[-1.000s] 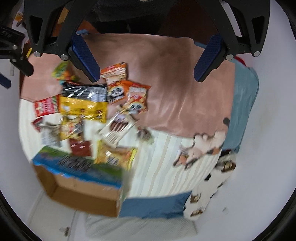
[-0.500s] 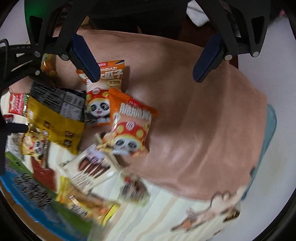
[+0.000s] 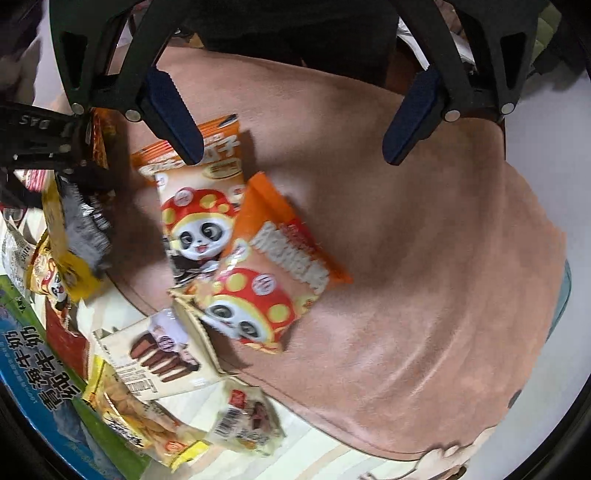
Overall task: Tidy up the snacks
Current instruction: 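Grasp the orange panda bag with the left tool while the right tool grasps the yellow-black bag, then carry both bags into the cardboard box and open both tools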
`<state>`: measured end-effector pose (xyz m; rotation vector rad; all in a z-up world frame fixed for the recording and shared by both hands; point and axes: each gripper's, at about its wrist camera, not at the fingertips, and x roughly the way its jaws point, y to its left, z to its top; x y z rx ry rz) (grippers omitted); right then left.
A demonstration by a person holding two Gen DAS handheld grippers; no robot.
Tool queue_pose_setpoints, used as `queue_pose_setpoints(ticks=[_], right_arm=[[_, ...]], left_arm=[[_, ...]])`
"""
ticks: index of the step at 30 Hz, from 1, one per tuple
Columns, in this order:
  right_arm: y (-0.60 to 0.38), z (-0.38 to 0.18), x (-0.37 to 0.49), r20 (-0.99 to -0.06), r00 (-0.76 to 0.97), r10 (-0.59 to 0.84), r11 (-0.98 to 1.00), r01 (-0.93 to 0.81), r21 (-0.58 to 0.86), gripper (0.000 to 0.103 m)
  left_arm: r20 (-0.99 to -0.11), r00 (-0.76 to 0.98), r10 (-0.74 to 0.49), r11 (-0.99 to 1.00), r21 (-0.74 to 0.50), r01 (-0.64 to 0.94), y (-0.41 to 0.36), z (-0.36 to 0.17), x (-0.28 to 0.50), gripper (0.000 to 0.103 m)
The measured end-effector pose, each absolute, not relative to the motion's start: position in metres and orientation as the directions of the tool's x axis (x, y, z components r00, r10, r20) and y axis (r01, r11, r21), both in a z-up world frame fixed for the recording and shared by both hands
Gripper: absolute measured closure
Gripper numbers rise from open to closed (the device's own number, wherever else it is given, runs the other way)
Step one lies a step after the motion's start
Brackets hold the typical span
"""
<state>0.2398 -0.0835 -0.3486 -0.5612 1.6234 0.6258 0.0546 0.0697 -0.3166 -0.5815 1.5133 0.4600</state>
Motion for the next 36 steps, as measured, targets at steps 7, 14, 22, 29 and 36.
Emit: queue_pose_setpoints(ticks=[7,14,22,29,36], right_arm=[[-0.149,-0.334,0.246,-0.994,-0.058,0.088,0.946,-0.308,0.102,0.009],[-0.168,-0.333,0.241,-0.976,-0.133,0.174,0.945,-0.255,0.203,0.007],[-0.161,-0.324,0.253,-0.980,-0.167,0.113,0.943,-0.293,0.158,0.007],[-0.152,-0.344,0.247,-0.985,-0.168,-0.034,0.953,-0.303,0.019,0.008],[-0.175,-0.344,0.230,-0.959,-0.250,0.134,0.985,-0.074,0.157,0.014]], left_arm=[[-0.973,0.046,-0.225,0.737,-0.201,-0.645,0.071,-0.332,0.061,0.004],[-0.940,0.083,-0.331,0.656,-0.292,-0.696,0.093,-0.375,0.058,0.042],[-0.998,0.035,-0.049,0.932,-0.058,-0.357,0.068,-0.362,0.033,0.048],[-0.985,0.068,-0.156,0.915,-0.170,-0.367,0.093,-0.388,-0.013,0.037],[-0.935,0.106,-0.337,0.787,-0.342,-0.514,0.138,-0.407,-0.040,0.035]])
